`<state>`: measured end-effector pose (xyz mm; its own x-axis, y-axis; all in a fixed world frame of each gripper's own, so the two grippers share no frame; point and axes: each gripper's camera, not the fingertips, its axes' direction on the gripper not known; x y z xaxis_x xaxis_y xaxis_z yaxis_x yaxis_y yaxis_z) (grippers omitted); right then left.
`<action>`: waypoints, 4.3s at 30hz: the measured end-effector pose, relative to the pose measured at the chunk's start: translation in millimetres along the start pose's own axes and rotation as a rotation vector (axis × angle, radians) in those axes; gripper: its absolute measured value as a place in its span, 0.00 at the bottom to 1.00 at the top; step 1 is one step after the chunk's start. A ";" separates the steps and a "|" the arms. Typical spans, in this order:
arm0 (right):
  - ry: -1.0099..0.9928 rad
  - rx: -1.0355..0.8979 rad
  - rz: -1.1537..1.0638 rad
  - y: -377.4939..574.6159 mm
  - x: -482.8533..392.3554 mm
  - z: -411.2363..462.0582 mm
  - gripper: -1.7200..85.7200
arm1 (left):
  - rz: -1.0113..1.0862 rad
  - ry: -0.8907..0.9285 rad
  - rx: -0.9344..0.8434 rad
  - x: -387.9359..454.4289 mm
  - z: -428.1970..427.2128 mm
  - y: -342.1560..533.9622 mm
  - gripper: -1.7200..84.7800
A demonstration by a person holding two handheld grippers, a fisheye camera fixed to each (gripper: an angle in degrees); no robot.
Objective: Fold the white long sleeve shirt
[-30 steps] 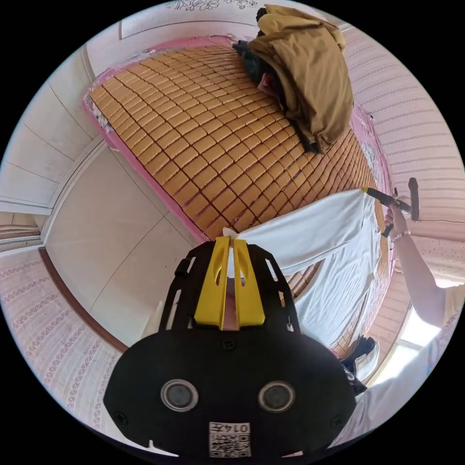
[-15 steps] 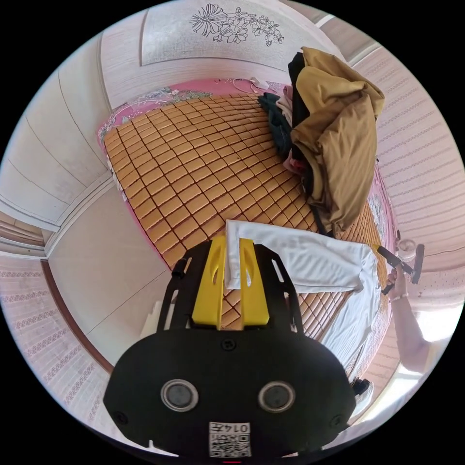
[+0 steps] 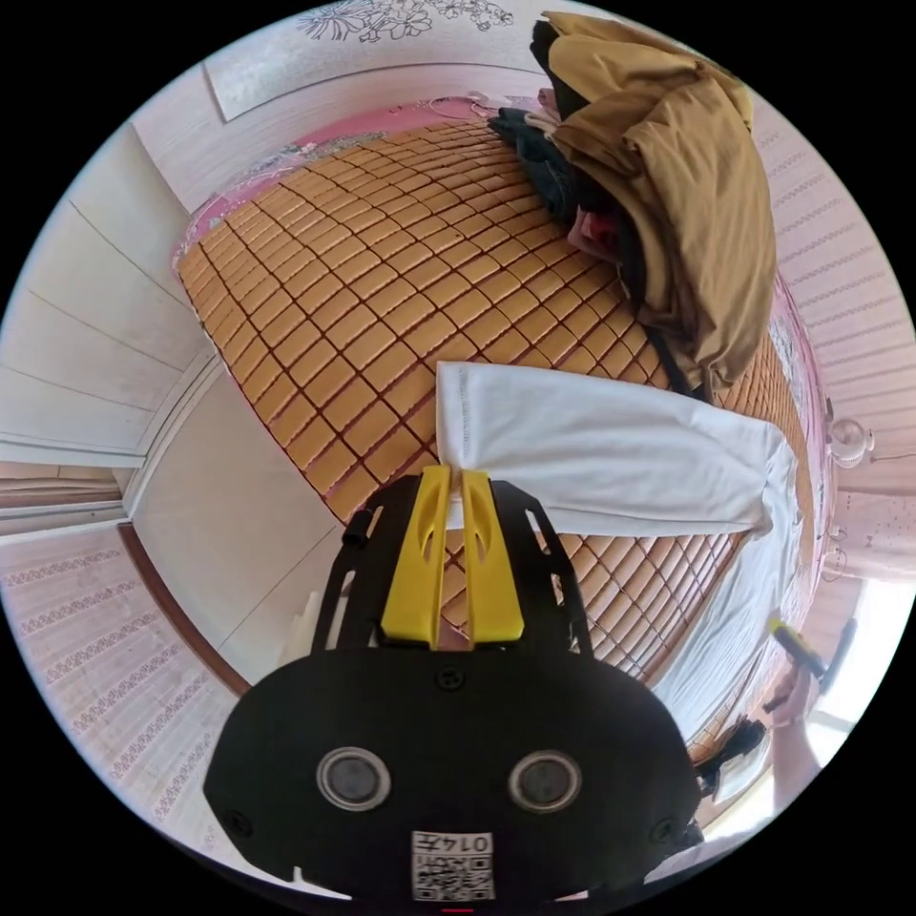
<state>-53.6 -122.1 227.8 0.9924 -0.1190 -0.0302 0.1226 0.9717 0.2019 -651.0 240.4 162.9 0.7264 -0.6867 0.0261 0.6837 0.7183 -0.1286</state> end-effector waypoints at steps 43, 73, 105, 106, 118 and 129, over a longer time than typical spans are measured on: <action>0.159 0.210 0.138 7.1 209.2 10.8 0.01 | 0.834 0.037 0.029 445.8 85.4 -51.2 0.02; -0.039 0.418 0.379 509.2 67.4 61.3 0.06 | 0.943 0.342 0.125 148.6 6.5 235.2 0.06; -0.094 0.233 -0.575 245.8 -300.0 180.3 0.12 | 0.233 0.342 0.531 -159.3 56.6 120.6 0.04; -0.083 0.226 -0.622 228.0 -320.4 188.7 0.12 | 0.216 0.344 0.502 -161.4 64.7 116.7 0.05; 0.031 0.131 -0.910 116.8 -486.4 276.8 0.13 | 0.227 0.365 0.458 -148.3 95.6 102.7 0.08; 0.133 0.102 -0.985 95.7 -551.5 334.3 0.11 | 0.238 0.275 0.365 -115.7 135.8 93.8 0.06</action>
<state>-587.4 -31.7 591.1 0.4401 -0.8323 -0.3372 0.8964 0.4290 0.1110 -661.4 402.4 282.4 0.8532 -0.4683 -0.2297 0.5172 0.8167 0.2560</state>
